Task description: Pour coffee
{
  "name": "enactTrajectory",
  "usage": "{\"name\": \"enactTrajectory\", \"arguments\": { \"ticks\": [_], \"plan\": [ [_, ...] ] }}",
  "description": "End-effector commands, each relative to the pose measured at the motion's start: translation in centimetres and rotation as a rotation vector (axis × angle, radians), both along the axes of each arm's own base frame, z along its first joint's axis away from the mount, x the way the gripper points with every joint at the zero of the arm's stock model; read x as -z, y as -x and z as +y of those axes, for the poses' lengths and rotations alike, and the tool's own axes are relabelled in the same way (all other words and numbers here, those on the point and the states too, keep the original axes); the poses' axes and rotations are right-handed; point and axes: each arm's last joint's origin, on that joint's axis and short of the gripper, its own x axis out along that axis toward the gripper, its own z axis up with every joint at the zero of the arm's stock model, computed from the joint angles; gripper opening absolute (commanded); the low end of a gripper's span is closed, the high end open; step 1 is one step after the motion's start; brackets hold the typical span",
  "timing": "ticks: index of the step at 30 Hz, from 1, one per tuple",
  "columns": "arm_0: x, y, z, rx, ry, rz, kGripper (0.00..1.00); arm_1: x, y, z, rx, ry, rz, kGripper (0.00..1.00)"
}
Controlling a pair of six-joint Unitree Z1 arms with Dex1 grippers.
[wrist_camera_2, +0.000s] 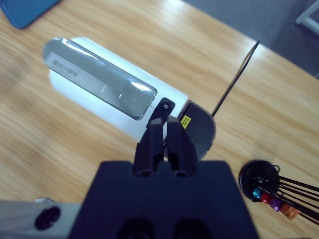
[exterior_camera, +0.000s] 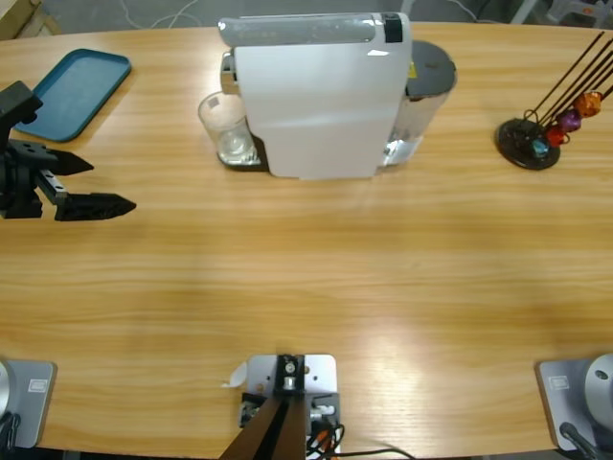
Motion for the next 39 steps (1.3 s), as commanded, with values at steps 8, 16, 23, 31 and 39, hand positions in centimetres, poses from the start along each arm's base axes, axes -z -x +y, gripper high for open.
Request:
{"name": "enactTrajectory", "arguments": {
  "ticks": [8,16,23,31,39],
  "plan": [
    [1.0,0.7,0.3,-0.019,-0.015,0.022,0.987,4.4,-4.6,1.6,0.035,0.047,0.130,0.000],
    [1.4,0.4,0.1,-0.025,-0.020,0.036,0.987,4.9,-4.4,1.9,0.022,0.055,0.153,0.000],
    [1.4,0.3,0.1,-0.025,-0.019,0.035,0.987,5.4,-4.9,2.3,0.015,0.050,0.163,0.000],
    [1.6,0.1,0.0,-0.025,-0.023,0.041,0.987,5.9,-4.9,2.4,0.012,0.057,0.177,0.000],
    [1.7,0.1,0.0,-0.025,-0.023,0.041,0.987,6.4,-4.9,2.5,0.014,0.065,0.193,0.000]
  ]
}}
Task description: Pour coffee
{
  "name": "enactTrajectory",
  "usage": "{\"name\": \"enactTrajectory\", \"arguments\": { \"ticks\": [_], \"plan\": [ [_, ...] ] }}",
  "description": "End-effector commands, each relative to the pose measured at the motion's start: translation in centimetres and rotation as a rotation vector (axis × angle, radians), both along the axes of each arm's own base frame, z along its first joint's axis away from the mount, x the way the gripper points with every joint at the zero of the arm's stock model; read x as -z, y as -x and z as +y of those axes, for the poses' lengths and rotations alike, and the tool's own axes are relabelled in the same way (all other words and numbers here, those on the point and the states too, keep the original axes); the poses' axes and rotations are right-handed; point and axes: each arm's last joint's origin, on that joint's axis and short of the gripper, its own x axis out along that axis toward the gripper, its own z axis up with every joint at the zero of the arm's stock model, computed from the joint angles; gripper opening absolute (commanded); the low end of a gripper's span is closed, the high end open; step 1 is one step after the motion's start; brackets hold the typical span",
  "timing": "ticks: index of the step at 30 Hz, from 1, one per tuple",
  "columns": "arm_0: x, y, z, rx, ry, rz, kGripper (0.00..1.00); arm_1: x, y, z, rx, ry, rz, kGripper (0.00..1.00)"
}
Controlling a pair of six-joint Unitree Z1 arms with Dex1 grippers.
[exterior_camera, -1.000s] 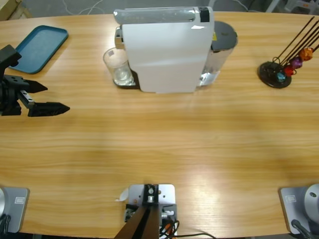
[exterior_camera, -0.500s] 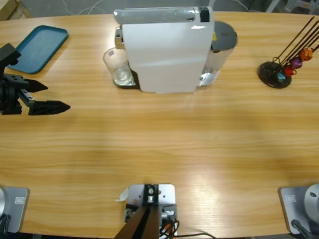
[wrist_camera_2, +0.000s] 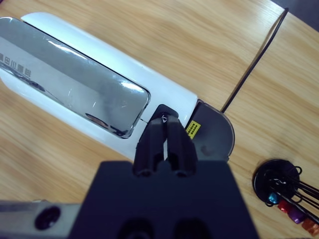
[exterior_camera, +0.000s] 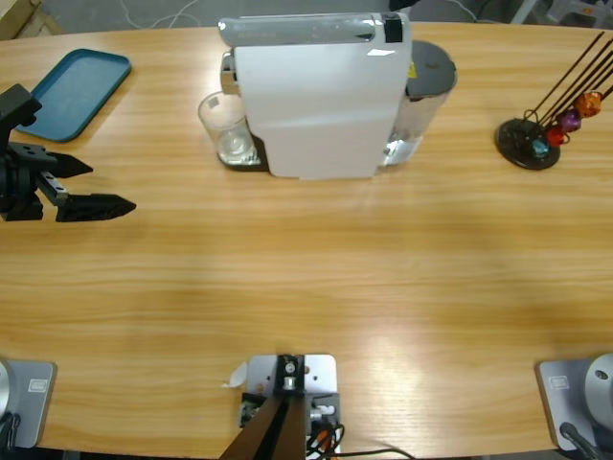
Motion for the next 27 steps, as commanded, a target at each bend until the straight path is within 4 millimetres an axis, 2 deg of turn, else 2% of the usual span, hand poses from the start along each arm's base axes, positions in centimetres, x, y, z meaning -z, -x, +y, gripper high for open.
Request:
{"name": "enactTrajectory", "arguments": {
  "ticks": [1,12,22,24,27],
  "plan": [
    [1.4,0.0,-0.1,-0.006,-0.031,0.036,0.987,2.6,-1.0,0.9,0.001,0.031,0.075,0.000],
    [1.5,-0.1,-0.2,-0.006,-0.030,0.036,0.987,3.7,-1.4,1.3,-0.003,0.046,0.106,0.000],
    [1.5,0.1,0.0,-0.007,-0.030,0.036,0.987,4.4,-0.8,0.9,0.001,0.071,0.137,0.000],
    [1.5,0.0,-0.1,-0.007,-0.030,0.034,0.987,2.6,-0.5,0.6,0.004,0.046,0.078,0.000],
    [1.3,0.1,0.0,-0.007,-0.025,0.028,0.987,-2.3,0.6,0.0,-0.032,-0.024,-0.060,0.000]
  ]
}}
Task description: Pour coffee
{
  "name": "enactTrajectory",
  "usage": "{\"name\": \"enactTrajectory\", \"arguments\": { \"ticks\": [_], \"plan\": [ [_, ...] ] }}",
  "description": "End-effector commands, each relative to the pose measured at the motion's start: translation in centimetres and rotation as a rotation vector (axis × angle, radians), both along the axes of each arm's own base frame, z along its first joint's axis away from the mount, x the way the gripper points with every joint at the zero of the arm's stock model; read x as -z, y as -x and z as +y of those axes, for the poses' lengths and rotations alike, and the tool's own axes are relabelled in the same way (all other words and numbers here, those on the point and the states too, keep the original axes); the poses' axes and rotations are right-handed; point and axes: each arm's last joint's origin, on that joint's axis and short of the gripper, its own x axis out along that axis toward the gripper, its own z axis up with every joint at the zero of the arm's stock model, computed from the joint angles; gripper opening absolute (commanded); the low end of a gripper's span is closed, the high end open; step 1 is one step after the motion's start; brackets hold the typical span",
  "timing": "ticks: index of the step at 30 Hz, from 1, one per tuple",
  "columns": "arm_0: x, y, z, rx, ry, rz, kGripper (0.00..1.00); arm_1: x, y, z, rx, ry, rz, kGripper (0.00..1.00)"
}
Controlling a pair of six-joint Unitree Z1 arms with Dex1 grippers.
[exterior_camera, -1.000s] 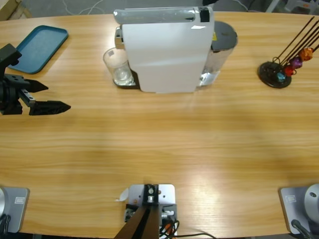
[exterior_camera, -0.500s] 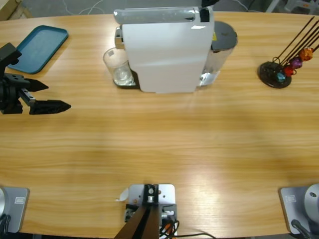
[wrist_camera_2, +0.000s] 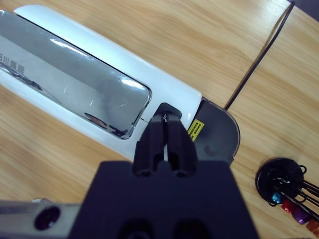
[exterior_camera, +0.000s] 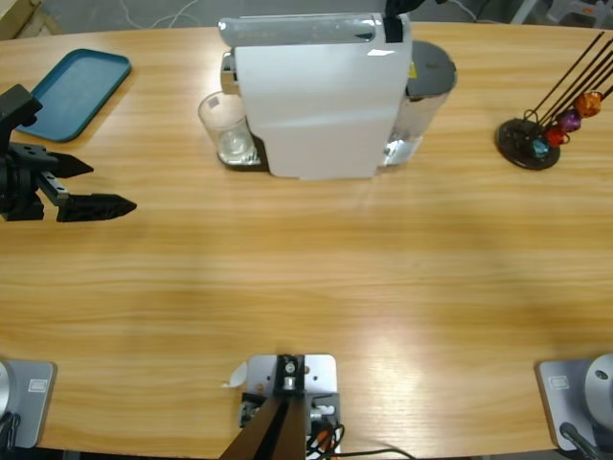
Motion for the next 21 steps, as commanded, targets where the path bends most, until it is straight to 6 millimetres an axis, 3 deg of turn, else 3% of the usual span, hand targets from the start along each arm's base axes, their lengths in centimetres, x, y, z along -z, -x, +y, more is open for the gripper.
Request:
{"name": "enactTrajectory", "arguments": {
  "ticks": [1,3,4,13,21],
  "plan": [
    [1.2,0.2,0.0,-0.007,-0.025,0.028,0.987,-4.6,1.4,-0.5,-0.049,-0.061,-0.121,0.031],
    [1.1,0.2,0.0,-0.007,-0.023,0.025,0.987,-6.4,2.3,-0.8,-0.065,-0.100,-0.164,0.831],
    [1.1,0.2,0.0,-0.008,-0.021,0.023,0.987,-6.7,2.6,-0.9,-0.067,-0.104,-0.170,0.989],
    [0.7,0.8,0.4,-0.008,-0.007,0.004,0.987,-3.6,2.3,-0.3,-0.017,-0.037,-0.039,1.000],
    [0.6,0.8,0.4,-0.009,-0.003,-0.002,0.987,-3.5,2.5,-0.4,0.000,-0.033,-0.023,1.000]
  ]
}}
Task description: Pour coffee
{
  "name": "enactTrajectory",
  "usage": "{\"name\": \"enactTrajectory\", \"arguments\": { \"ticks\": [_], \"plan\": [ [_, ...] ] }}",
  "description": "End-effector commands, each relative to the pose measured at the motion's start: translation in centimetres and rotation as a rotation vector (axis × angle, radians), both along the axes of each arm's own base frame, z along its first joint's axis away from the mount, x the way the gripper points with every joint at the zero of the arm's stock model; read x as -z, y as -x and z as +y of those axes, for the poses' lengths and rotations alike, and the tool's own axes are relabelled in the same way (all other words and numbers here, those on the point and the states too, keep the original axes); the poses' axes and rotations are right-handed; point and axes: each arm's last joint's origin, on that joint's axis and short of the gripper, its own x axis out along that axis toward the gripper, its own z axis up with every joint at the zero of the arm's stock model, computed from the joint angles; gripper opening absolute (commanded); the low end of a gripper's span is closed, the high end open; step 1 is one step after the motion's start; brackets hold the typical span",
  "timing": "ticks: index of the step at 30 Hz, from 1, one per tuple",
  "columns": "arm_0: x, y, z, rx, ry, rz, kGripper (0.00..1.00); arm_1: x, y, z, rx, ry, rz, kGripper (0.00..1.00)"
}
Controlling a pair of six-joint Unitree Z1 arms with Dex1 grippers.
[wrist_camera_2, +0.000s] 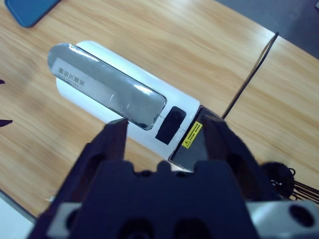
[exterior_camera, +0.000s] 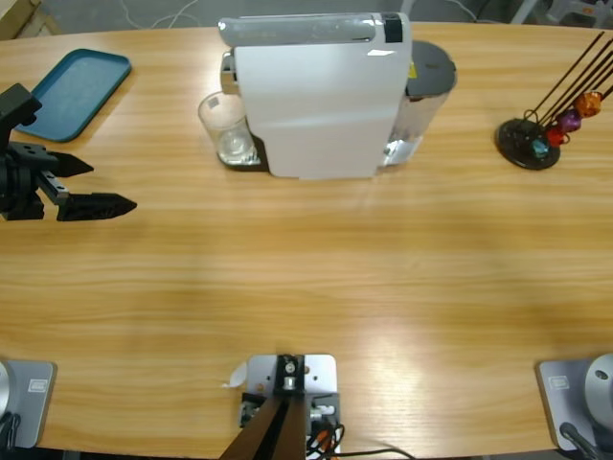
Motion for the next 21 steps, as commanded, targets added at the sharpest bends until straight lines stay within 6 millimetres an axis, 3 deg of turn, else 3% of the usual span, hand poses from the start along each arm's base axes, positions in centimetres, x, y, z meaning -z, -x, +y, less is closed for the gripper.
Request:
{"name": "enactTrajectory", "arguments": {
  "ticks": [1,14,17,21],
  "plan": [
    [0.6,0.8,0.4,-0.007,-0.007,0.002,0.987,1.8,0.0,0.6,0.010,0.042,0.066,1.000],
    [0.4,1.0,0.5,-0.009,0.001,-0.009,0.987,2.4,0.3,1.2,0.009,0.056,0.104,1.000],
    [0.1,0.9,0.4,-0.003,0.006,-0.015,0.987,1.1,2.5,1.2,-0.055,0.053,0.077,1.000],
    [-0.2,1.2,0.5,0.022,0.025,-0.022,0.987,0.9,5.8,0.5,-0.114,0.080,0.063,1.000]
  ]
}}
